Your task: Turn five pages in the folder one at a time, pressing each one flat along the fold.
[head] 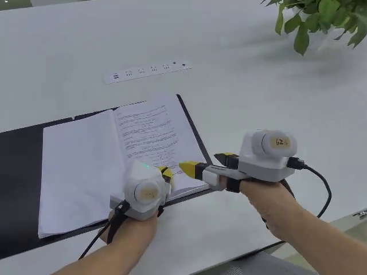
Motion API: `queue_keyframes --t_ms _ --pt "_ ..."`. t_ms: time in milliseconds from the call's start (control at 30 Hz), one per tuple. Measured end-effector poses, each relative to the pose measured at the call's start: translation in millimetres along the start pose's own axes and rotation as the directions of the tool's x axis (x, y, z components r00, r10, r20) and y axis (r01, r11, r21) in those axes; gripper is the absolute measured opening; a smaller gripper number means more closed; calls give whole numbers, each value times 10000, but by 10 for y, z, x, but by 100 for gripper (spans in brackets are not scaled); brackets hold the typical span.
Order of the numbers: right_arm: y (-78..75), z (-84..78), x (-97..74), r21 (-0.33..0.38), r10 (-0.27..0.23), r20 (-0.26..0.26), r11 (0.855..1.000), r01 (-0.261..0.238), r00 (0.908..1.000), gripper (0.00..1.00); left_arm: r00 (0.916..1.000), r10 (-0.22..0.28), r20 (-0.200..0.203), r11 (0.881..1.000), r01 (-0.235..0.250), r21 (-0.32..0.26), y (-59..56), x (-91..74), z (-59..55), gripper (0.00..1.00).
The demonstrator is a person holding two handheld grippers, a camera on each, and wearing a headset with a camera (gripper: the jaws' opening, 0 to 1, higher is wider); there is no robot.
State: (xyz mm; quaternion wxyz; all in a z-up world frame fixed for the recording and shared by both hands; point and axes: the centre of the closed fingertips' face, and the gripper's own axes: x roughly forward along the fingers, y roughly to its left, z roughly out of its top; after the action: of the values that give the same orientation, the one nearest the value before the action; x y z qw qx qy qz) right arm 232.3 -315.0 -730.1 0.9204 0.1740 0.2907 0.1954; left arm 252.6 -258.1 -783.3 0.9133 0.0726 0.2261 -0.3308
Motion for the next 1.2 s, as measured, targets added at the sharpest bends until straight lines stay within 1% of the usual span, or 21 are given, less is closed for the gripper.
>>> queue_keyframes --t_ms 100,167,200,233,333,400,467,533,567,600,667,733,833,967,1033,1200 --pt "-45 9 117 157 166 -91 9997 -165 9998 53 10000 10 8 10000 -10 -21 -1 2 1 0" --pt "-74 -3 166 198 169 -165 9997 -166 9997 52 10000 16 14 10000 -16 -49 -5 -3 4 0" --pt "-79 -19 182 301 193 -292 9994 -185 9994 50 10000 20 18 10000 -20 -72 -4 -3 5 0" --pt "-79 -15 200 400 250 -270 9989 -240 9993 49 10000 17 20 9999 -17 -108 -2 -4 3 0" --pt "-116 -62 242 465 163 -413 9988 -143 9990 46 10000 22 45 9999 -21 -163 4 -4 4 0" --pt "-114 -101 262 585 253 -540 9980 -221 9982 39 10000 30 55 9998 -29 -179 1 -3 8 0" --pt "-125 -134 267 602 212 -624 9980 -174 9978 36 10000 24 70 9998 -22 -207 5 -6 9 0" --pt "-150 -159 275 735 181 -713 9972 -129 9973 36 10000 24 77 9997 -23 -230 6 -9 12 0" --pt "-153 -162 269 767 166 -731 9970 -109 9972 33 10000 30 75 9997 -28 -233 6 -10 12 0" --pt "-159 -148 259 763 118 -650 9971 -68 9978 31 10000 31 87 9996 -29 -278 8 -11 12 0" --pt "-186 -150 252 804 34 -694 9968 22 9976 27 10000 39 91 9996 -36 -274 7 -12 12 0" --pt "-195 -138 243 950 50 -665 9955 13 9978 26 9999 35 95 9996 -32 -272 8 -13 12 0" --pt "-220 -131 238 1175 43 -656 9931 35 9978 21 10000 42 88 9995 -39 -300 11 -12 12 0" --pt "-250 -125 218 1488 -50 -664 9888 148 9978 9 10000 19 51 9995 -18 -328 13 -10 12 0" --pt "-259 -132 207 1719 -10 -730 9850 135 9973 2 10000 12 23 9994 -11 -335 12 -13 12 0" --pt "-237 -128 208 2140 2 -722 9767 152 9974 0 10000 5 -27 9988 -7 -487 16 -12 12 0"
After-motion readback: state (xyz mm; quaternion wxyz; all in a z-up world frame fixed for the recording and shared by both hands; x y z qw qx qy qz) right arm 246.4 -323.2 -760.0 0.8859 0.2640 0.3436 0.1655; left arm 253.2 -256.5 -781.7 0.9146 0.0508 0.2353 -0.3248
